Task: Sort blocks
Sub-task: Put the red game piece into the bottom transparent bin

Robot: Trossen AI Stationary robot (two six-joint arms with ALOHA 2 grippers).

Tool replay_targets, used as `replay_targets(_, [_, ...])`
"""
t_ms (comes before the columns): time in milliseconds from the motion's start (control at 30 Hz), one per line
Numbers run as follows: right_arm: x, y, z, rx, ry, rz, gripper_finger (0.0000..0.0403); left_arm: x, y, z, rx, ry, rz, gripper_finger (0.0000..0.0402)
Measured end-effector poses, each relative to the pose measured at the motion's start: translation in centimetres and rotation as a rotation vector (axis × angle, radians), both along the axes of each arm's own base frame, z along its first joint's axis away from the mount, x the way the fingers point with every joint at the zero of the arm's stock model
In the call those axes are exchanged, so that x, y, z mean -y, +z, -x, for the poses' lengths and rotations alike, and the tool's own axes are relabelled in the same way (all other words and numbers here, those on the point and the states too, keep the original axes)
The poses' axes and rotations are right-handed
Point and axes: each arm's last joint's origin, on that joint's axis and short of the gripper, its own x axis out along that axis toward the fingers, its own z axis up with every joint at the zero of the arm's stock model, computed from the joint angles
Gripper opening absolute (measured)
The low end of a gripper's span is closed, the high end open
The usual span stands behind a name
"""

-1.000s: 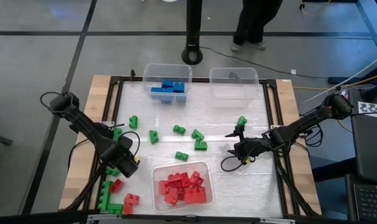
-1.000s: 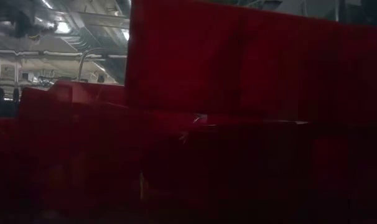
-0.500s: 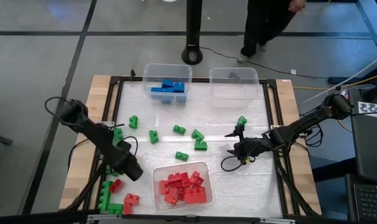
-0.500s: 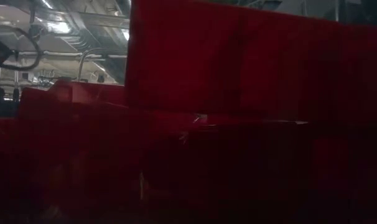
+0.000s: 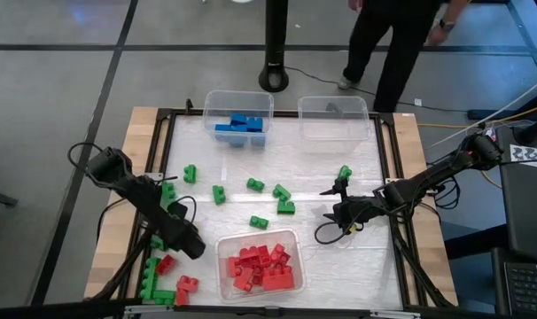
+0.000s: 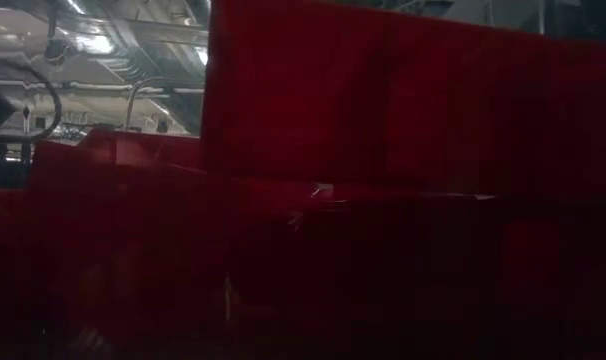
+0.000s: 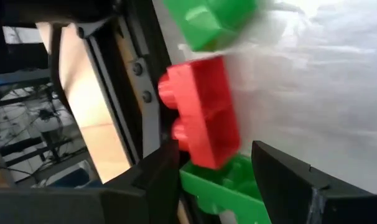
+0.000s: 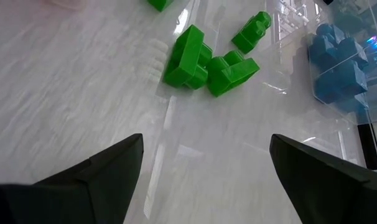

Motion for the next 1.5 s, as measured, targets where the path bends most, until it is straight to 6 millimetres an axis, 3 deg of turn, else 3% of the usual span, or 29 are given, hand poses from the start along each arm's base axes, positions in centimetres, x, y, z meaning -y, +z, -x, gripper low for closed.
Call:
replay_targets(400, [0.0,0.0,0.0,0.001,0.000,-0.001,0.0351,-0.5,-1.5,1.6,-0.084,0.027,0.005,0.0187])
replay_targets(1133, [0.0,0.0,0.0,0.002,0.000,-0.002,0.0351,-0.7,-1.9,1.8,-0.091,0.002,0.032,0.0126])
replay_targets(1300, [0.0,0.0,0.0,0.003,0.000,-0.002,0.0351,-0.8,-2.1,1.8,-0.068,-0.042,0.022,0.0094])
replay_targets(1500, [0.0,0.0,0.0,0.004,0.001,-0.003,0.0351,-0.9,-2.1,1.9,-0.080,-0.079,0.040,0.0024])
